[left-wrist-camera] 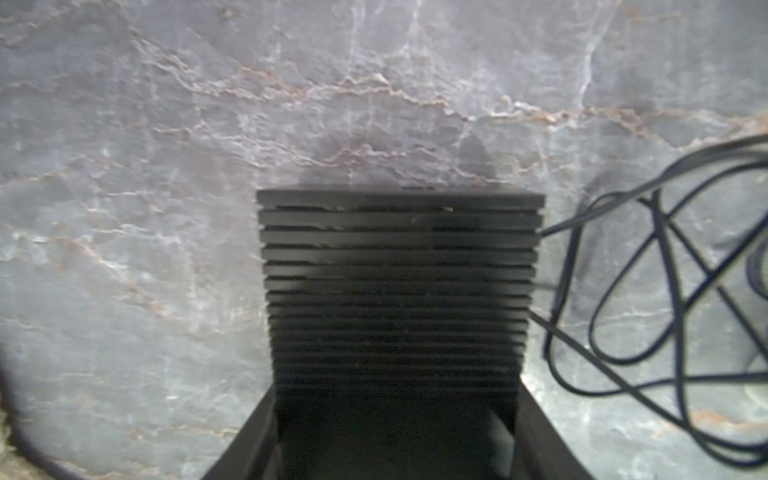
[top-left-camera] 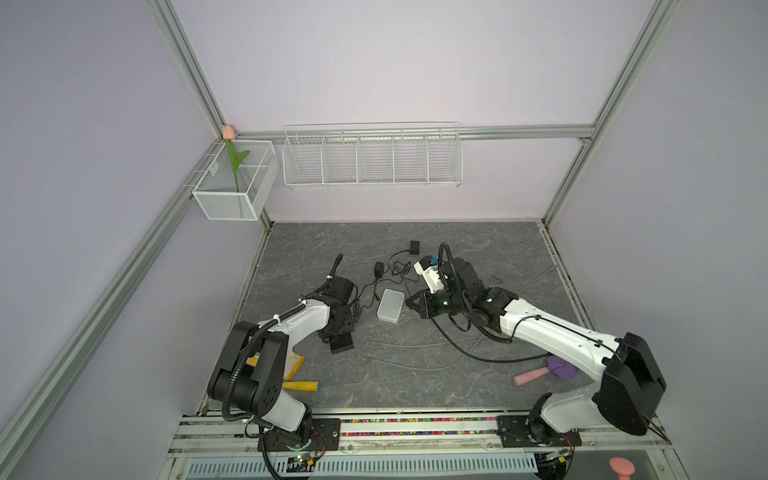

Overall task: Insert the plug into the switch port
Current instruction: 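Grasp the black ribbed switch with the left gripper and lift it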

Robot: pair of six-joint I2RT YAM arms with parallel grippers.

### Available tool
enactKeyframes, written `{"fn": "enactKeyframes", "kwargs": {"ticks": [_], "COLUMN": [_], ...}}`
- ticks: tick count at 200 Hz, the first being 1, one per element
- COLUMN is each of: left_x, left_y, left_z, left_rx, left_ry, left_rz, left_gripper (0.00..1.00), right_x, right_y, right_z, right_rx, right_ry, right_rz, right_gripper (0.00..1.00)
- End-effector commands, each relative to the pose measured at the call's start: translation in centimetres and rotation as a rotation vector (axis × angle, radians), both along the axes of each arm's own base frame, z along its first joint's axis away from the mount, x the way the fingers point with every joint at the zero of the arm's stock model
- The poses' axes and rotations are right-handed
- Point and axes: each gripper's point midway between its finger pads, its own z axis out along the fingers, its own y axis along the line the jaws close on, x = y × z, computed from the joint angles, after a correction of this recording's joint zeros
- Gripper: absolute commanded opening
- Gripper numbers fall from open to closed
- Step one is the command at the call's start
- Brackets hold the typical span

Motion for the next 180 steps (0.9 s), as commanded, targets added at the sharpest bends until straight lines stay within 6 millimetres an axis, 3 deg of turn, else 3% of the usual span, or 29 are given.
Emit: {"fn": "enactKeyframes", "kwargs": {"ticks": [1, 34, 64, 89, 141, 180], "left_x": [-0.7, 0.3, 0.1, -1.2, -4.3, -5.1], "left_y": [-1.2, -1.6, -4.1, -5.7, -8.0, -10.1], "left_z": [0.4, 7.5, 14.8, 18.7, 20.8, 20.2], "left_rx": [-0.071, -0.150, -0.345, -0.473, -0.605, -0.670], "left_ry": [-0.012, -0.222, -0.450, -0.576, -0.775, -0.833], "left_rz": [0.002, -0.026, -0.139, -0.228, -0.374, -0.451], "left_gripper": [0.12, 0.00, 0.00, 0.00, 0.00, 0.00], "right_x": [-0.4, -0.5, -0.8, -1.4, -3.0, -3.6], "right_y": [-0.3, -1.1, -1.5, -1.7, -2.2, -2.2], "right_z": [1.0, 1.7, 2.6, 4.2, 7.6, 8.7], "right_rx": [0.015, 0.008, 0.017, 0.049, 0.122, 0.159], "right_ry": [-0.030, -0.057, -0.075, -0.101, -0.165, -0.198], "right_rz": [0.009, 0.002, 0.007, 0.027, 0.074, 0.101], "right_gripper": [0.08, 0.08, 0.08, 0.08, 0.08, 0.08]}}
